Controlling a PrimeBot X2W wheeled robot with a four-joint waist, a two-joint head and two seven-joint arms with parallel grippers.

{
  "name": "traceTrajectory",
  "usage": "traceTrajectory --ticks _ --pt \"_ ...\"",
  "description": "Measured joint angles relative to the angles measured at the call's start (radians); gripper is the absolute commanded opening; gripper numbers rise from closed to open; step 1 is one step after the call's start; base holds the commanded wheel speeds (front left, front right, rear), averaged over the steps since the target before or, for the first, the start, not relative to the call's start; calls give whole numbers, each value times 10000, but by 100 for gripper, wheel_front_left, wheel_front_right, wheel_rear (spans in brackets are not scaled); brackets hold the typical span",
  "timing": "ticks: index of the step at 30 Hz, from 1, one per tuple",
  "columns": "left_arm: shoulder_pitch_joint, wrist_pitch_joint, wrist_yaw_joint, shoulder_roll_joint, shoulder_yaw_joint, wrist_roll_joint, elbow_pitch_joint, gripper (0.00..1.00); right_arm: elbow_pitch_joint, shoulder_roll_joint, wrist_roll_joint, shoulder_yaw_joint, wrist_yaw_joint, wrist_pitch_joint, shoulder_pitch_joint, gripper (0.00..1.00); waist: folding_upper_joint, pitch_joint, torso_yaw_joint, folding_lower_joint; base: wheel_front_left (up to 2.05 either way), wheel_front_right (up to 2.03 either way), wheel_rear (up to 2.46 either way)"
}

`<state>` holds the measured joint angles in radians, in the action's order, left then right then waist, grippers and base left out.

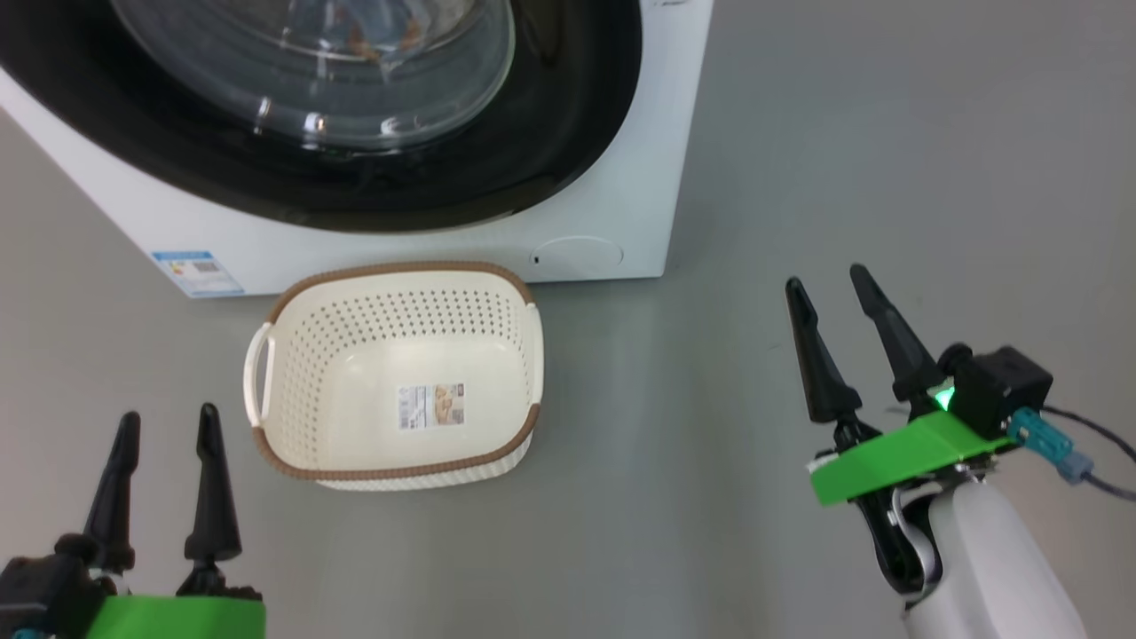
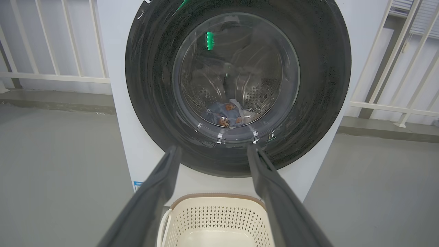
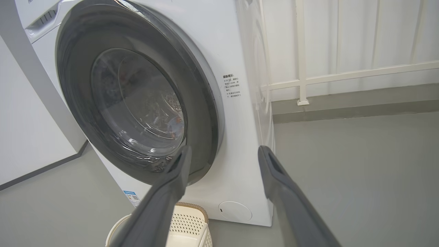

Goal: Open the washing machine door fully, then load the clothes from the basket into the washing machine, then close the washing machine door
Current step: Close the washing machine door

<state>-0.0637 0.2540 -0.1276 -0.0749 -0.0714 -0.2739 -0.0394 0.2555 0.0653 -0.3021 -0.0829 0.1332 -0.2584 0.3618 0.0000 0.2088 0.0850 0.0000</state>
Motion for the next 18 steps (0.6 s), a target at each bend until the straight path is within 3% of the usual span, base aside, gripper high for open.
traceTrajectory --ticks 18 --pt "1297 -2 0 295 -564 403 368 100 -748 -107 830 966 0 12 -2294 100 0 -1206 -520 0 0 0 0"
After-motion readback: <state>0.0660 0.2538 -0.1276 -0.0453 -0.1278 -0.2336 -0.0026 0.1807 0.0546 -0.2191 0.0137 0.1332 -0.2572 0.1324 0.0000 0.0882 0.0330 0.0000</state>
